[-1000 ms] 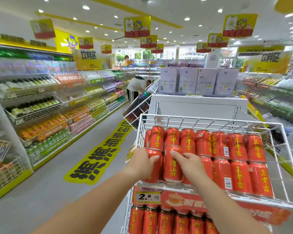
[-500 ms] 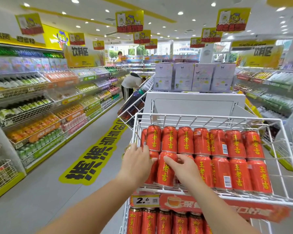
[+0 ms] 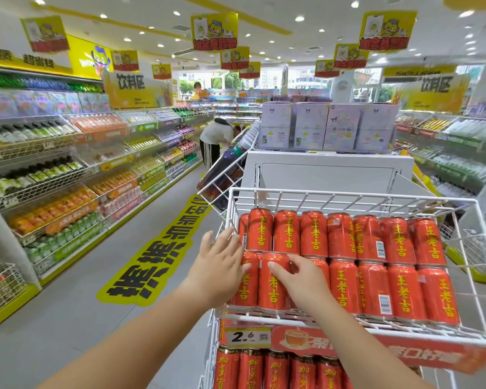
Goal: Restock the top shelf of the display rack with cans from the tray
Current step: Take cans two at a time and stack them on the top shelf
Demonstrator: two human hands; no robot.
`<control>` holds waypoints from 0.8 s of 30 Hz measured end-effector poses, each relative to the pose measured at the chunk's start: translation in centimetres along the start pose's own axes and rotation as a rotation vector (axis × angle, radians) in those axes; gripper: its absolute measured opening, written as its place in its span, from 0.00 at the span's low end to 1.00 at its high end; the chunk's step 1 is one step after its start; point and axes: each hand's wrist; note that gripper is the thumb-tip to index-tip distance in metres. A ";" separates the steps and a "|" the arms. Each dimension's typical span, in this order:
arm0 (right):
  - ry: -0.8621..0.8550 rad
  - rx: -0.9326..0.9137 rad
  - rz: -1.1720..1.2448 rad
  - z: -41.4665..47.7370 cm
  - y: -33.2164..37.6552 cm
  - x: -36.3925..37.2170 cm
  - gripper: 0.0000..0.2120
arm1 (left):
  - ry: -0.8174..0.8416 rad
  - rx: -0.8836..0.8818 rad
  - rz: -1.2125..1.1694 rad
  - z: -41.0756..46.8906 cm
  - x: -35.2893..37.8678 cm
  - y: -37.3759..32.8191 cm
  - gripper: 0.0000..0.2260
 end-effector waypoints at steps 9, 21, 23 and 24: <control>-0.015 -0.049 -0.157 -0.7 0.5 -0.4 0.32 | 0.013 0.031 -0.028 -0.2 -0.4 0.2 0.26; -0.090 -0.247 -0.919 -5.2 0.8 -2.1 0.39 | 0.073 0.055 -0.055 -2.9 -1.8 0.3 0.35; -0.099 -0.254 -0.957 -6.5 0.9 -2.0 0.40 | 0.081 0.043 -0.090 -3.6 -1.9 0.3 0.36; -0.106 -0.253 -0.967 -7.1 0.9 -1.8 0.40 | 0.085 0.039 -0.107 -4.0 -1.9 0.2 0.36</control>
Point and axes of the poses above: each hand's wrist, its own z-axis towards the middle knuckle, its own x-axis out of the palm, y = z × x, and after that the axes turned 12 degrees about -z, right-handed
